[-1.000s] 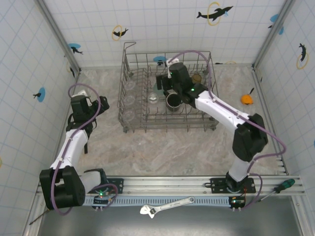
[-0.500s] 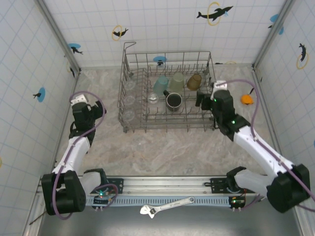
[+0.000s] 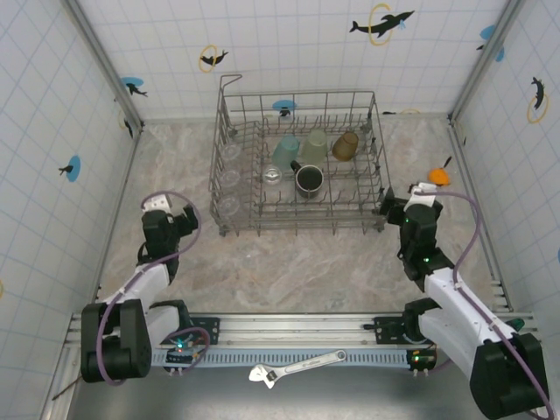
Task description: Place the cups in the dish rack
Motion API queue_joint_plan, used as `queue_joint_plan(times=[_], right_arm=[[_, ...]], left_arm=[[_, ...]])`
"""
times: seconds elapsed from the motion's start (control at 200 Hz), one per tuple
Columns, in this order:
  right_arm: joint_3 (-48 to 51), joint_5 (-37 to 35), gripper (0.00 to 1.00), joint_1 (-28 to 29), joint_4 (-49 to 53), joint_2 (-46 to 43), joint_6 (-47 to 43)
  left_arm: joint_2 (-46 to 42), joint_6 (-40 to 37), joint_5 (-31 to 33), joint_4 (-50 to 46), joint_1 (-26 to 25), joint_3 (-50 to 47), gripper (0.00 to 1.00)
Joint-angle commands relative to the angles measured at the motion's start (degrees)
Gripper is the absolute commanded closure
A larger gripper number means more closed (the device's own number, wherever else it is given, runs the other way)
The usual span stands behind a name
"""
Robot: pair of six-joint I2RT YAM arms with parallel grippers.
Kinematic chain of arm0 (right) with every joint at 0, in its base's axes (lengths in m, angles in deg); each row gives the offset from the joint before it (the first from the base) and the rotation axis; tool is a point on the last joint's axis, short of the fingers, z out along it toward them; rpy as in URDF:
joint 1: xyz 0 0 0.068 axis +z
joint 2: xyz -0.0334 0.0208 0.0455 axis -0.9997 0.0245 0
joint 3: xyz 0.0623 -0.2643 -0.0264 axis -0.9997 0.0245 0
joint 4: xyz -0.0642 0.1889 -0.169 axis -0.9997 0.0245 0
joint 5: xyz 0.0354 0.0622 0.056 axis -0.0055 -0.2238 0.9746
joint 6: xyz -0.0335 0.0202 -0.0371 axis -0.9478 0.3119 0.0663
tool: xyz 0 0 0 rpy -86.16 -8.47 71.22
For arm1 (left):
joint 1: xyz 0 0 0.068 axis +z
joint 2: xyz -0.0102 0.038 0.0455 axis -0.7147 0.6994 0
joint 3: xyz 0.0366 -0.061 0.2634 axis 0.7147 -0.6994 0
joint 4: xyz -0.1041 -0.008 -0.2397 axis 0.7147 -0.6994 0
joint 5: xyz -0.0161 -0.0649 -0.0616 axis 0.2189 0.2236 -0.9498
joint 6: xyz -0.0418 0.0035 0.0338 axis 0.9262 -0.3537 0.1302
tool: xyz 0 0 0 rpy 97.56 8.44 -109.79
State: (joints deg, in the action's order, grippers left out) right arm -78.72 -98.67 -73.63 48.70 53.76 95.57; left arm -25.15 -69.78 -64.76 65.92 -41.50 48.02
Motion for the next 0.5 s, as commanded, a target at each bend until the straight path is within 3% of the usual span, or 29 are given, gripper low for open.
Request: queue_joint_plan(times=[0.0,0.275,0.495], right_arm=[[4.5,-2.8,0.00,-2.6,-3.0,0.0,-3.0],[5.6,-1.1,0.00,-8.2,-5.2,1.2,0.5],[7.4,-2.3,0.00,-9.2,-7.0,3.0,0.3]], left_arm=[[-0.7,0.1,-0.1,12.2,-0.4,-4.7,0.03],[3.6,-2.5,5.4,24.2,-1.7,-10.4,0.03],[9.8,-5.9,6.4,33.6,-1.9,-13.7,0.03]])
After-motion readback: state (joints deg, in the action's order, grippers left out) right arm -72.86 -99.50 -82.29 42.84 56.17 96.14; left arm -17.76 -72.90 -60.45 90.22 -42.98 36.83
